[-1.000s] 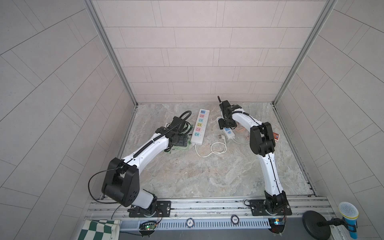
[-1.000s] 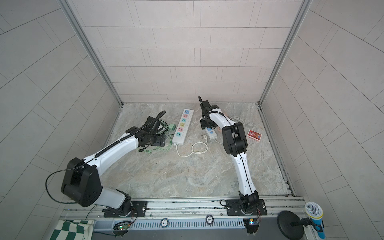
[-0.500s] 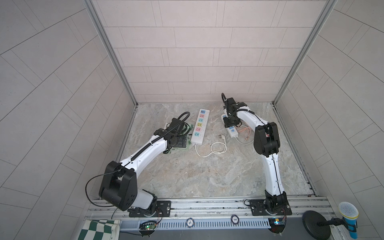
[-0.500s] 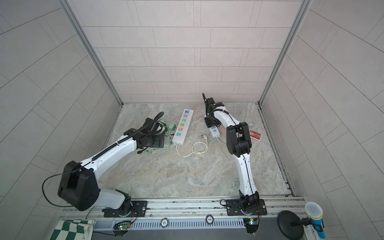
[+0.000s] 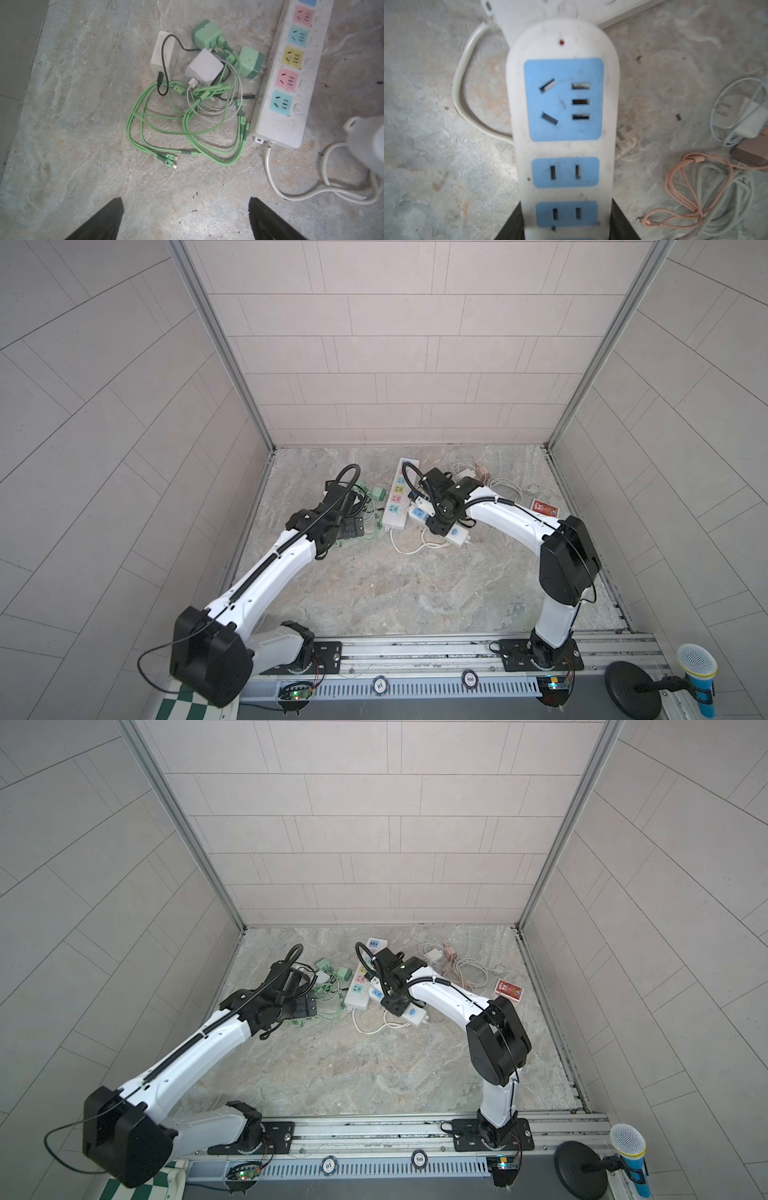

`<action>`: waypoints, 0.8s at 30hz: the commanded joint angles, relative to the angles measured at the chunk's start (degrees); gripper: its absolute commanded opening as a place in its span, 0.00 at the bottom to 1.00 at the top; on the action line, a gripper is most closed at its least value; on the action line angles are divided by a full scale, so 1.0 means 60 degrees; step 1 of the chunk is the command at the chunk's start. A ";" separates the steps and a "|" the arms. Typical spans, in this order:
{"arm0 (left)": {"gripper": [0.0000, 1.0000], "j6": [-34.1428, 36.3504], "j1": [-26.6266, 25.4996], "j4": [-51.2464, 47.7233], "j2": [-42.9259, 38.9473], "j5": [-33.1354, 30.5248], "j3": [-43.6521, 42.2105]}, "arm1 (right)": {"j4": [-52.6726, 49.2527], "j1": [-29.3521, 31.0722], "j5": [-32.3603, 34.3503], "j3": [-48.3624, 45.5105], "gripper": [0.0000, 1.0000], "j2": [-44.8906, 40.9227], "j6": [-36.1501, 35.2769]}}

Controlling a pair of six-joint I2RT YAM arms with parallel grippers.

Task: Insert the plug
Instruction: 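Drag the short power strip nearer the robot with the right gripper and release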

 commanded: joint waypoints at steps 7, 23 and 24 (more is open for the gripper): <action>1.00 -0.0511 0.0031 0.0871 -0.2247 0.0357 -0.1657 | 0.1369 0.1582 -0.0084 -0.2450 0.07 -0.2285 -0.0048; 1.00 -0.0706 0.0031 0.1106 -0.3658 0.1176 -0.2880 | 0.2029 0.2279 -0.1330 -0.4227 0.14 -0.2662 -0.0192; 1.00 -0.0665 0.0035 0.1077 -0.3663 0.1107 -0.2846 | 0.1902 0.2276 -0.1410 -0.4110 0.14 -0.2473 -0.0243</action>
